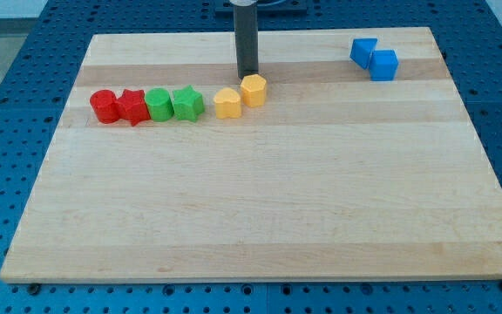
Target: Place the arm above the blue blocks
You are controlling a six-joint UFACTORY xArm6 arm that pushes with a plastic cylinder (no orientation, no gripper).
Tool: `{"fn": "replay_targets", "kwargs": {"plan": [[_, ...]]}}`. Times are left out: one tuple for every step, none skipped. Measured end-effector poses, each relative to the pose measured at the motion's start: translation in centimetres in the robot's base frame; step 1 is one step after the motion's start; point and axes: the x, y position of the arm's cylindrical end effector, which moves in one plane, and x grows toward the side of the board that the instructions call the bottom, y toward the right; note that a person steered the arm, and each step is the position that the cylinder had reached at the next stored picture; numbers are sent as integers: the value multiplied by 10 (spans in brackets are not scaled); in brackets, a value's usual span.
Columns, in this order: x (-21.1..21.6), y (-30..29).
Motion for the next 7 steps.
{"fn": "replay_targets", "kwargs": {"plan": [[17,6],[24,6],[16,6],[-32,6],[-93,33],[-113,65],[-113,93]]}}
